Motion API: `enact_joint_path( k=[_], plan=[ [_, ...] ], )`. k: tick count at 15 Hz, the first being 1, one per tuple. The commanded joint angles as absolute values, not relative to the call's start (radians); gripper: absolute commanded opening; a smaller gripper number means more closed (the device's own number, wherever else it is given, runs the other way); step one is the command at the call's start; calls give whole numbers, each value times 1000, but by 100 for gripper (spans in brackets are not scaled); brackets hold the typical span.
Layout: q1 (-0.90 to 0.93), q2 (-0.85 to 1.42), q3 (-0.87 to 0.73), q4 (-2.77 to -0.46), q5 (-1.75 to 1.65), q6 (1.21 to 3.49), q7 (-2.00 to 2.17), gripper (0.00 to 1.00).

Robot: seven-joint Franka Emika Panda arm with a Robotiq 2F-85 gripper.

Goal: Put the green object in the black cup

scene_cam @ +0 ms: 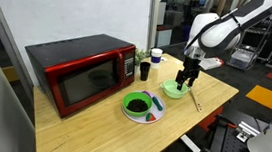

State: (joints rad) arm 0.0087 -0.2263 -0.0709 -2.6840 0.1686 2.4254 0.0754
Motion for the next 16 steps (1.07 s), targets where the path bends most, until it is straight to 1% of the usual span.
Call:
enact_joint_path(
  k=[1, 11, 16],
  plan=[
    [-4, -227, -58, -2683, 172, 2423, 73, 100],
    [-1, -208, -46, -2680, 160, 2432, 92, 100],
    [4, -115, 10, -2671, 129, 2558, 210, 100]
  ],
)
